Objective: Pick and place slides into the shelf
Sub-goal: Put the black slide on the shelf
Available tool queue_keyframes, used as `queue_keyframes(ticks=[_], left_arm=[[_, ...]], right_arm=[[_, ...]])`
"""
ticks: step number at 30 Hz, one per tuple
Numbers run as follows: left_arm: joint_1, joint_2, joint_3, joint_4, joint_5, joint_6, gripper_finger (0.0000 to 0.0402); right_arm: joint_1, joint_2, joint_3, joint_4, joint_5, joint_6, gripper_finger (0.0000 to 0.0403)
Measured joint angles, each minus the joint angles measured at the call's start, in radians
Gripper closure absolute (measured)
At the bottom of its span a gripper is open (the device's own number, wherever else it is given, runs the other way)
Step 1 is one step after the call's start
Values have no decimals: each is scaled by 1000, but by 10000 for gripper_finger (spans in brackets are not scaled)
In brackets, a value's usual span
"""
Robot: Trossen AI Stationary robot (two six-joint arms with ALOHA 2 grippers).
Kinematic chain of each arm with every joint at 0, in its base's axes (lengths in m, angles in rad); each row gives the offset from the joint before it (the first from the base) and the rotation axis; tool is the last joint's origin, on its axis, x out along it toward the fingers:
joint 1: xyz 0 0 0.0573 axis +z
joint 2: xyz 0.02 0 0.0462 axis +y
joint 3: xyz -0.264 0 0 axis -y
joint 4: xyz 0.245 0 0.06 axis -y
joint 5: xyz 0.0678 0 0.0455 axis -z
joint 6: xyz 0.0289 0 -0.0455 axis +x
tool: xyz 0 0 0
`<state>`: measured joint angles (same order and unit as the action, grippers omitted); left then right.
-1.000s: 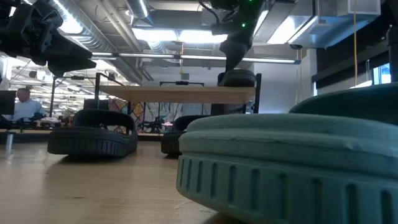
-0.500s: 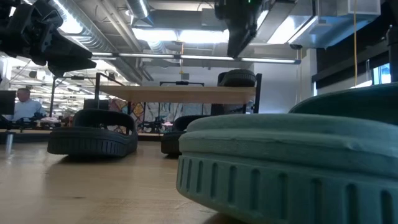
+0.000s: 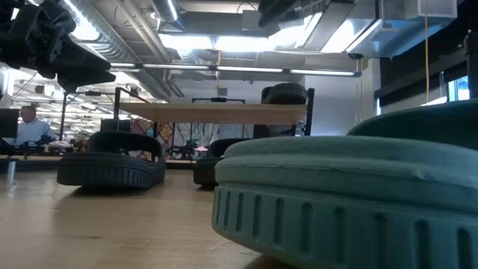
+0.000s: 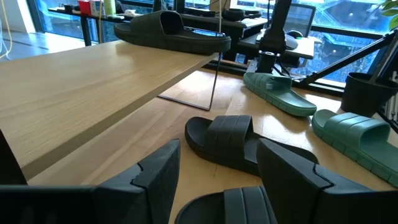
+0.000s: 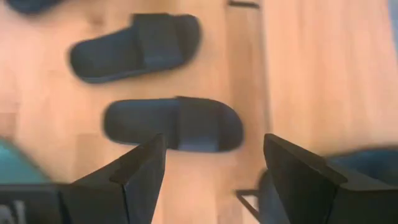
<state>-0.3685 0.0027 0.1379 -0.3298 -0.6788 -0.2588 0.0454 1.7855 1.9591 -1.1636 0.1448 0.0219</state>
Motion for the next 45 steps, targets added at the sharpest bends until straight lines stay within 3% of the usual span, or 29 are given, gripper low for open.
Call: queue_keyframes(ticks=[18, 25, 31, 39, 45], left_arm=[[0, 0, 0, 0, 0, 0, 198], [0, 0, 0, 0, 0, 0, 198], [0, 0, 0, 0, 0, 0, 198], [0, 0, 0, 0, 0, 0, 198], [0, 0, 0, 0, 0, 0, 198]], right_arm=[[197, 0, -43, 140, 3, 73, 134], [210, 2, -300, 314, 57, 106, 134], [209, 2, -526, 536, 245, 134, 134], [202, 2, -734, 871, 262, 128, 134], [176, 2, -833, 965, 366, 127, 134]])
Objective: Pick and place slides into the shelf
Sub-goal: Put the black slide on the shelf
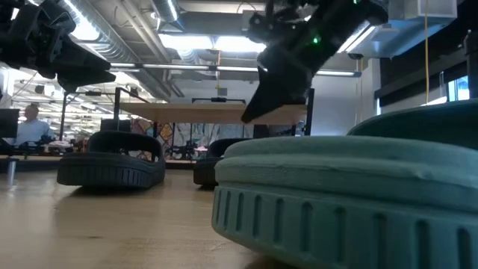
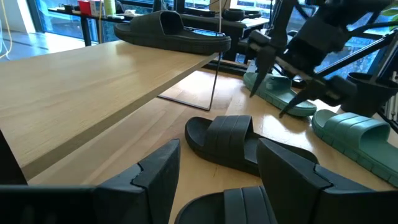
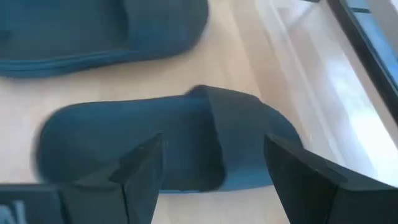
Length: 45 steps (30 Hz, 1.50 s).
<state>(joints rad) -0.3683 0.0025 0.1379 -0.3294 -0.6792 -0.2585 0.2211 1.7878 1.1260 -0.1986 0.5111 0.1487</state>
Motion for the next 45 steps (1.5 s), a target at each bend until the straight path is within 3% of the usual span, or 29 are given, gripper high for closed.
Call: queue_keyframes(ticks=[7, 25, 38, 45], left_arm=[[0, 0, 0, 0, 0, 0, 198], [0, 0, 0, 0, 0, 0, 198], [0, 0, 0, 0, 0, 0, 198], [0, 0, 0, 0, 0, 0, 198]], right_arm=[[-16, 0, -69, 102, -4, -6, 134], [-16, 102, -70, 198, -1, -59, 134], [-16, 151, -69, 234, 151, -56, 135], [-25, 152, -69, 229, 177, -55, 165]])
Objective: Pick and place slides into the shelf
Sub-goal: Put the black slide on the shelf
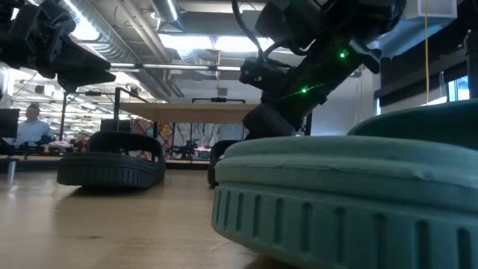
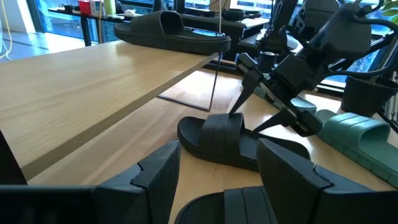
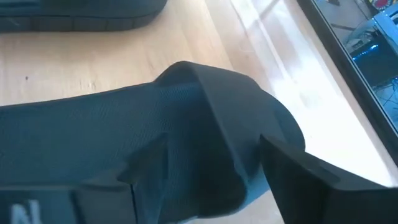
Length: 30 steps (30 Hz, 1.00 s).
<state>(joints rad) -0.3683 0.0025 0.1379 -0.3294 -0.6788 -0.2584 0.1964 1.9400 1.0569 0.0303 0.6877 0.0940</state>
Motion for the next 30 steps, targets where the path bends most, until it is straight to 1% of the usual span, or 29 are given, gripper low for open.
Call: queue_keyframes(ticks=[14, 19, 26, 28, 30], left_arm=[[0, 0, 0, 0, 0, 0, 198], [0, 0, 0, 0, 0, 0, 198], [0, 0, 0, 0, 0, 0, 198], [0, 0, 0, 0, 0, 0, 198], [0, 0, 0, 0, 0, 0, 198]], right_arm=[[-41, 0, -1, 0, 0, 10, 243], [-36, 0, -1, 1, 5, 10, 294], [-21, 0, -1, 3, 0, 6, 385], [-15, -2, 5, -7, -3, 4, 389], [-9, -2, 21, -14, -12, 9, 384]])
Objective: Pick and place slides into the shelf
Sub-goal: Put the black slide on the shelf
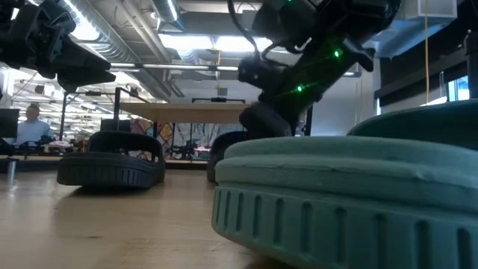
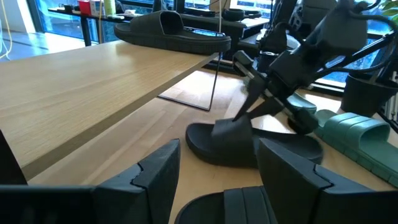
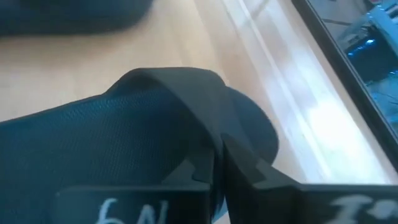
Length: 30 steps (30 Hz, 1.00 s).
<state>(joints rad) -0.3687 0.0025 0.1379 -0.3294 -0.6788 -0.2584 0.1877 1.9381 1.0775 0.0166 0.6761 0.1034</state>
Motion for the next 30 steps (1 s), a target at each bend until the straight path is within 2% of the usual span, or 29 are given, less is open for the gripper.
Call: queue_keyframes(ticks=[8, 13, 20, 30], left_arm=[[0, 0, 0, 0, 0, 0, 198], [0, 0, 0, 0, 0, 0, 198], [0, 0, 0, 0, 0, 0, 198], [0, 0, 0, 0, 0, 0, 198]], right_arm=[[18, 0, 199, -182, -60, -29, 390], [21, 0, 385, -369, -64, -63, 390], [20, -1, 661, -619, -103, -31, 390], [11, -3, 993, -863, -103, -26, 390]])
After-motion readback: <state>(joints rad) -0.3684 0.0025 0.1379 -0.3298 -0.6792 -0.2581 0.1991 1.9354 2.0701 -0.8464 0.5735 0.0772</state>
